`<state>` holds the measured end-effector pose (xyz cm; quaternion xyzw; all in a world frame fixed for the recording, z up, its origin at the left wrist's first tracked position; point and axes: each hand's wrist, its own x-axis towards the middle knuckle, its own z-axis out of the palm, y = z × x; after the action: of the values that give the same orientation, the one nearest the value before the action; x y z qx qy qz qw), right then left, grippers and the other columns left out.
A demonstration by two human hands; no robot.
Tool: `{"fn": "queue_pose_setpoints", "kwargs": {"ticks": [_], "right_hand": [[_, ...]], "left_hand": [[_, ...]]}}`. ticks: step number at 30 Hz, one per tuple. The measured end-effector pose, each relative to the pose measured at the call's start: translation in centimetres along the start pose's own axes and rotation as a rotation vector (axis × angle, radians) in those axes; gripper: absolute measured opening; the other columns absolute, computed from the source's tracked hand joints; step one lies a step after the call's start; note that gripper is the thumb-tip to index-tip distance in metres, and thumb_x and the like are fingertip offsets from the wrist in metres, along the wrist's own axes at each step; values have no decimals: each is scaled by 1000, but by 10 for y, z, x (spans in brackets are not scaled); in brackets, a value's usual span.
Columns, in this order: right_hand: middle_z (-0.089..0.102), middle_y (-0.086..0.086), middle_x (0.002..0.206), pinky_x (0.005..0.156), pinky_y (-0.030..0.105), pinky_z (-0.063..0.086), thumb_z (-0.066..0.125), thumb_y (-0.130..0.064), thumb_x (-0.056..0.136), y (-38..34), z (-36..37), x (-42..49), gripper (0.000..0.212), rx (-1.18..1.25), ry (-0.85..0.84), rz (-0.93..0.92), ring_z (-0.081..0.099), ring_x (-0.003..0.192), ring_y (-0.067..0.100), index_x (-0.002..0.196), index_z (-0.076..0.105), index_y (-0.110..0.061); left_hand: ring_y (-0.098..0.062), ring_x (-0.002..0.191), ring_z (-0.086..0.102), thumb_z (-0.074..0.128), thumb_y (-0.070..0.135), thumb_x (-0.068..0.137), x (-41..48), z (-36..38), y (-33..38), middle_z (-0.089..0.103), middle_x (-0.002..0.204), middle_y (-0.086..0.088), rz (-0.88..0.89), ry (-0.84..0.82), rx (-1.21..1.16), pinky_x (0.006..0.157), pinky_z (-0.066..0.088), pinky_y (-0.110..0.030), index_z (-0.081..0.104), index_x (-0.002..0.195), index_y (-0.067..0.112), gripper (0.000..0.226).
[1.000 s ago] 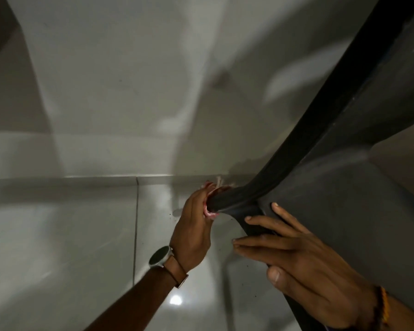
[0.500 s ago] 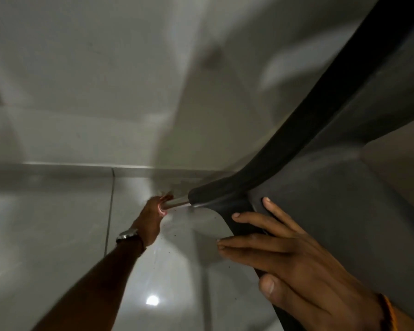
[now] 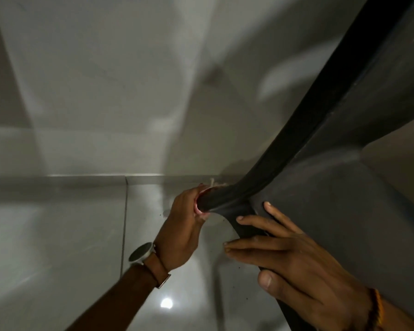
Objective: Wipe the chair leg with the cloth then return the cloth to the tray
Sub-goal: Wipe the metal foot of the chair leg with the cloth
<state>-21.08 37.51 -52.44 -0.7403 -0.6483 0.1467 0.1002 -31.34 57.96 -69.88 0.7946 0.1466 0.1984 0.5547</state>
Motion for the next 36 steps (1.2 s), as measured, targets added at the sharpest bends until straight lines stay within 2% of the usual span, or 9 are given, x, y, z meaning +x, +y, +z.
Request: {"fn": "queue_pose_setpoints", "kwargs": {"ticks": [2,7,10,12,15,22,28,33,36], "right_hand": [[61,-24,150,131,55,17,33,-49,112,-1,0,-1,50,-1,7,1,33,161,12,145,66,-31],[62,-23,150,132,56,16,34,-45,112,1,2,0,48,15,16,-3,34,160,12,145,66,-29],[63,-21,149,133,56,16,35,-44,112,0,4,-2,49,21,26,-12,34,160,12,145,66,-27],[63,-21,148,133,56,15,38,-40,109,0,4,-2,47,25,6,-6,33,160,11,144,66,-28],[65,-21,147,134,53,11,38,-38,108,1,3,-1,47,51,-12,17,32,161,9,144,67,-28],[67,-20,145,133,54,13,40,-35,108,-2,2,-1,46,80,12,17,32,161,9,141,70,-26],[70,-17,143,134,52,13,40,-34,107,-6,0,1,47,41,-5,15,35,160,12,139,71,-21],[70,-16,143,134,51,9,37,-37,107,-8,-1,1,50,37,-33,37,32,161,10,141,70,-23],[69,-16,144,134,51,8,37,-38,107,-6,-1,2,50,40,-45,37,30,161,10,141,70,-24]], "left_hand": [[-8,135,56,43,67,98,2,1,-2,57,146,2,-24,2,-12,113,50,-25,41,150,36,61],[-1,107,71,60,40,98,24,4,-61,74,109,22,-175,-58,-68,95,55,-19,64,116,53,22],[-6,117,69,60,20,101,18,9,-122,73,123,12,-371,-105,-18,108,55,-38,63,129,39,34],[-27,131,61,56,2,103,21,15,-154,64,141,-9,-476,-149,96,115,48,-47,55,145,16,44],[-40,126,58,54,3,105,29,20,-170,57,139,-21,-610,-189,160,111,49,-53,51,144,6,39],[-36,115,66,61,16,106,17,7,-91,69,123,-19,-308,-97,31,103,53,-56,63,129,3,26],[-14,126,57,57,20,105,1,11,-1,55,143,-6,-20,88,-43,100,44,-2,46,148,12,45],[-20,126,59,62,13,102,6,13,-10,59,139,-13,-16,98,-6,104,44,-5,48,146,4,47],[-18,117,64,63,20,102,11,14,-51,65,128,-9,-103,45,54,103,52,-24,55,137,11,37]]}}
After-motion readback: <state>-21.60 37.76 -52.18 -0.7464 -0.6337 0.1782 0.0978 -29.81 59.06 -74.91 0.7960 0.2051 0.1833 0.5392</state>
